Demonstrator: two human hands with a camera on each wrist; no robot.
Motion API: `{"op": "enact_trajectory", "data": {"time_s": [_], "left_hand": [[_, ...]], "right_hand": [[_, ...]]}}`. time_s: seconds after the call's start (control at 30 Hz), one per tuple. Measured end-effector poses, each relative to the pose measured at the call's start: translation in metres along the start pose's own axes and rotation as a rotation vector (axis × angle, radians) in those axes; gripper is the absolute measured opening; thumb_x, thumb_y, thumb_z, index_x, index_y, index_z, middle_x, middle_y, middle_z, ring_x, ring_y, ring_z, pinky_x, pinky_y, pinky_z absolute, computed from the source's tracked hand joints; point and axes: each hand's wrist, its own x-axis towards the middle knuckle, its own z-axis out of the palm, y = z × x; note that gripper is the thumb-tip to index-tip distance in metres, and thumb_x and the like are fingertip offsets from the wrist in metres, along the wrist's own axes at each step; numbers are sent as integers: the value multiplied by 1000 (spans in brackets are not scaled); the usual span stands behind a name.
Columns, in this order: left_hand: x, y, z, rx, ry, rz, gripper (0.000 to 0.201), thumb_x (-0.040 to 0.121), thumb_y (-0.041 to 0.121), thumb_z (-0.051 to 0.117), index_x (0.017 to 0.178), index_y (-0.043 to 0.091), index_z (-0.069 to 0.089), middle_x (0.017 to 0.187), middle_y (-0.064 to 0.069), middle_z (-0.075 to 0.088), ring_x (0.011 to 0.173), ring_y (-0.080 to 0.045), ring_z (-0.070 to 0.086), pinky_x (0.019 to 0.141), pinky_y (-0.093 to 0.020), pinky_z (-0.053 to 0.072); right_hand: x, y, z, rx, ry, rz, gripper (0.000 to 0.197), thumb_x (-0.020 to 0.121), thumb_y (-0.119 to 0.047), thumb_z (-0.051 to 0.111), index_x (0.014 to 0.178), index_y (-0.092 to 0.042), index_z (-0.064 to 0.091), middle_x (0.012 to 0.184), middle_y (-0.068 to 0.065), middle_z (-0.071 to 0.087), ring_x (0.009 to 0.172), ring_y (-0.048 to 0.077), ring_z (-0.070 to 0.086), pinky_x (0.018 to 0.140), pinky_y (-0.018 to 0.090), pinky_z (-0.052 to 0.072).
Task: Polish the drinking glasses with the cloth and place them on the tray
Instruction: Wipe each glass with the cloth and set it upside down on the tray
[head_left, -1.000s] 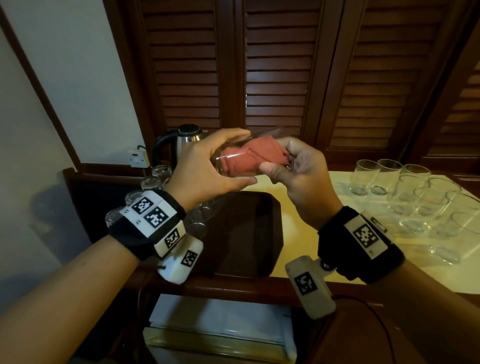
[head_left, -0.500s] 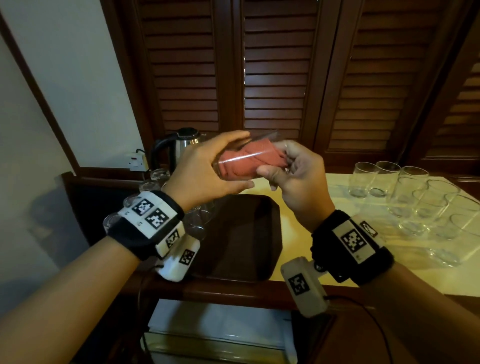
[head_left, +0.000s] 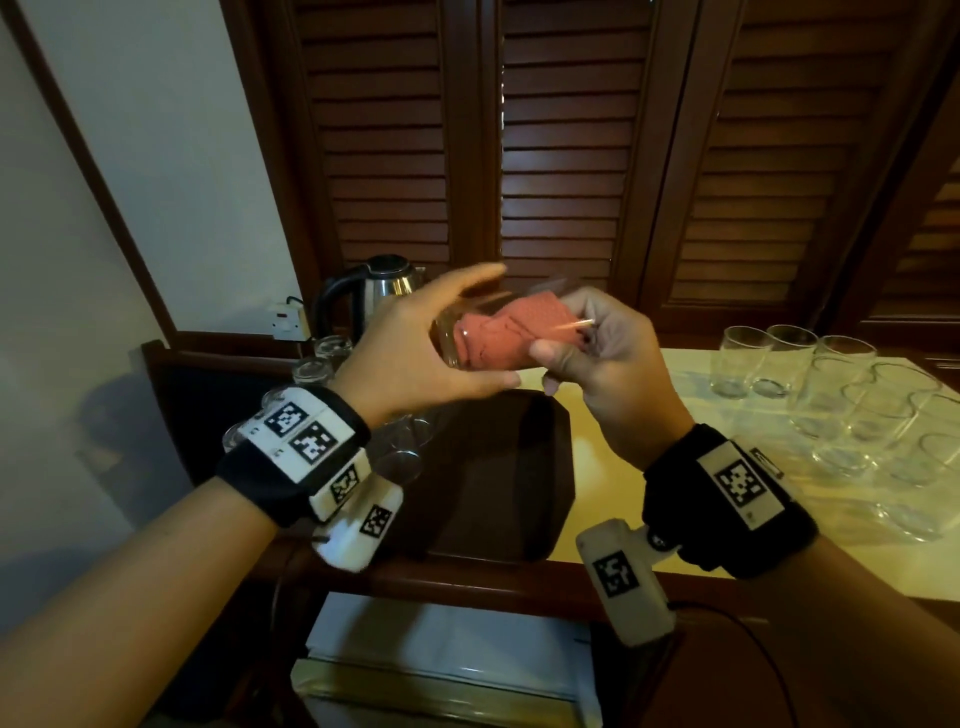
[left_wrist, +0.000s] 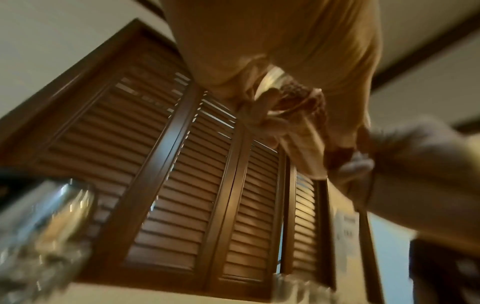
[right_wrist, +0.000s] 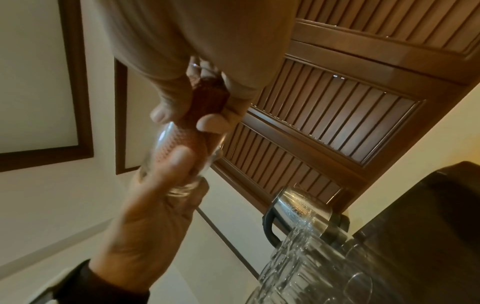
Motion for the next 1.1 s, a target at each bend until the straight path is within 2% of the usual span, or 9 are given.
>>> {"op": "enact_trajectory", "data": {"time_s": [0.13, 0.23, 0.4, 0.53, 0.63, 0.73, 0.87, 1.0, 1.1], "left_hand": [[-2, 12, -2, -637, -135, -335, 70, 58, 55, 80, 119, 25, 62, 94, 6, 73, 59, -10, 62, 50, -19, 51], [-4, 11, -6, -293, -49, -163, 69, 63, 50, 81, 125, 34, 57, 106, 23, 67, 86, 0, 66, 74, -21, 57], [-12, 0, -4, 153, 9, 136, 83, 72, 50, 77, 145, 26, 45, 135, 3, 56, 118, -11, 58, 93, -24, 52], [-12, 22, 0, -522, -121, -454, 48, 71, 43, 75, 116, 36, 58, 111, 5, 64, 79, -16, 64, 58, -20, 53], [-14, 21, -1, -616, -77, -493, 41, 77, 45, 78, 111, 26, 64, 91, 0, 72, 54, -12, 57, 47, -18, 45], [-14, 18, -4, -150, -41, -265, 68, 72, 48, 79, 132, 25, 57, 114, 13, 64, 84, -3, 62, 71, -14, 50], [-18, 11, -2, 126, -25, -76, 82, 69, 54, 78, 142, 31, 50, 132, 10, 58, 117, -8, 57, 99, -36, 52], [-20, 21, 6, -547, -42, -532, 74, 62, 50, 83, 129, 34, 55, 122, 5, 58, 95, -18, 65, 68, -26, 57], [-19, 20, 2, -587, -34, -481, 58, 66, 45, 82, 117, 26, 63, 105, 4, 67, 69, -11, 63, 56, -20, 51]], "right_hand": [[7, -6, 0, -82, -40, -31, 20, 82, -9, 69, 96, -19, 58, 91, -9, 65, 80, 6, 63, 67, 28, 54], [7, -6, 3, -74, -52, 0, 17, 84, -10, 67, 95, -20, 59, 90, -12, 66, 77, 6, 61, 63, 25, 51], [-2, -6, 8, -18, -20, 59, 11, 85, -13, 63, 95, -18, 60, 97, -4, 66, 80, 5, 62, 61, 23, 51], [0, -7, 7, -94, -27, 26, 15, 85, -14, 64, 97, -21, 58, 96, -5, 65, 85, 6, 65, 66, 26, 55], [0, -4, 8, -90, -61, 59, 14, 85, -14, 64, 96, -20, 59, 97, -2, 64, 86, 9, 64, 66, 27, 54], [-2, 1, 11, 16, -34, 131, 5, 89, -13, 59, 92, -17, 59, 96, 1, 66, 80, 16, 61, 60, 25, 50], [-12, 8, 16, 118, 61, 177, 8, 90, -13, 55, 96, -15, 60, 99, 5, 68, 81, 16, 65, 62, 22, 51], [-14, 4, 18, 2, 55, 73, 9, 87, -14, 56, 94, -18, 58, 95, 0, 65, 84, 8, 65, 69, 23, 53], [-10, 4, 17, -16, -23, 84, 10, 90, -9, 56, 93, -18, 56, 96, 1, 63, 86, 10, 64, 70, 24, 54]]}}
